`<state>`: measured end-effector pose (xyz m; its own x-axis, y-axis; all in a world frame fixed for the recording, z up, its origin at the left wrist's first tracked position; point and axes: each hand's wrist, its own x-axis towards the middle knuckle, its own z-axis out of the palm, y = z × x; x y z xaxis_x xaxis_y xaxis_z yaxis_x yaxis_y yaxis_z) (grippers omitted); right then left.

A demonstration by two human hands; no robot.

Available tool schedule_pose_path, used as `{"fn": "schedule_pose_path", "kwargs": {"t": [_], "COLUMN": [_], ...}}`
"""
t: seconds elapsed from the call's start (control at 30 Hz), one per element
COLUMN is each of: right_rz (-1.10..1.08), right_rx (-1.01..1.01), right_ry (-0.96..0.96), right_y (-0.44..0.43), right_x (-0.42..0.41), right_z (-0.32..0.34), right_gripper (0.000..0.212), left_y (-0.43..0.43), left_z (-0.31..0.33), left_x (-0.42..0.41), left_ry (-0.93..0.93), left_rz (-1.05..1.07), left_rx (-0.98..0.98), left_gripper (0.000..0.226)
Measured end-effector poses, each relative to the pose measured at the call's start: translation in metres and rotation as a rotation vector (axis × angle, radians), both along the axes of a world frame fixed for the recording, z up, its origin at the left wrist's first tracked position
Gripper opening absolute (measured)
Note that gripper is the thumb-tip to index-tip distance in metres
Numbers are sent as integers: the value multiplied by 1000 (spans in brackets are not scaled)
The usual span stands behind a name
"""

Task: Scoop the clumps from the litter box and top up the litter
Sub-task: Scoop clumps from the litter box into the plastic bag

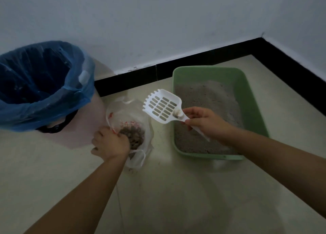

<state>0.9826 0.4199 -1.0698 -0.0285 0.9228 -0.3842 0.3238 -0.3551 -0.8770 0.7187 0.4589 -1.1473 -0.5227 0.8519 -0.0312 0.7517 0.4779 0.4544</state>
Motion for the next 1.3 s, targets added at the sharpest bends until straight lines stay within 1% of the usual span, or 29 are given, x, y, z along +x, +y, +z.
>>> {"fn": "schedule_pose_path", "kwargs": {"t": [0.03, 0.1, 0.17, 0.2, 0.27, 0.33, 0.4, 0.47, 0.57, 0.6, 0.7, 0.77, 0.87, 0.93, 1.0, 1.07, 1.13, 1.2, 1.3], "right_rz": [-61, -177, -221, -209, -150, -78, 33, 147, 233, 249, 227, 201, 131, 110, 192, 244, 224, 251, 355], "right_rx": [25, 83, 125, 142, 145, 76, -6, -49, -78, -93, -72, -46, -47, -37, 31, 66, 61, 95, 158], "right_ry": [-20, -103, -245, -357, -694, -1094, -1428, -1657, -1890, -1933, -1975, -1932, -1813, -1820, -1905, -1941, -1890, -1849, -1814], "right_y": [-1, -3, -3, -1, 7, 15, 20, 26, 39, 43, 59, 72, 93, 105, 116, 126, 133, 136, 141], "right_x": [11, 38, 67, 82, 114, 137, 150, 155, 159, 160, 167, 173, 177, 179, 180, 184, 193, 209, 233], "right_z": [3, 10, 15, 15, 12, 9, 10, 11, 7, 4, -8, -16, -17, -17, -18, -18, -14, -14, -17], "right_gripper": [31, 26, 21, 20, 19, 22, 24, 20, 10, 7, 13, 23, 50, 59, 61, 58, 65, 71, 61], "left_y": [0, 4, 11, 14, 20, 26, 37, 51, 75, 80, 84, 85, 83, 85, 84, 84, 84, 84, 84], "left_z": [3, 9, 13, 14, 18, 20, 20, 20, 13, 10, -2, -9, -11, -15, -18, -19, -18, -18, -19], "left_x": [10, 33, 59, 74, 106, 134, 155, 167, 177, 179, 178, 176, 175, 175, 175, 175, 175, 175, 175], "left_ry": [50, 72, -16, -85, -179, -196, -182, -137, -58, -37, -10, -35, -90, -100, -121, -155, -176, -191, -217], "left_rz": [-79, -249, -416, -473, -542, -576, -604, -623, -628, -629, -614, -611, -592, -588, -583, -576, -576, -574, -570], "left_rx": [67, 192, 275, 281, 221, 92, -29, -74, -105, -117, -88, -49, 9, 48, 64, 57, 46, 27, 12], "left_gripper": [41, 43, 41, 38, 39, 45, 44, 41, 36, 34, 29, 27, 25, 29, 34, 35, 32, 31, 28]}}
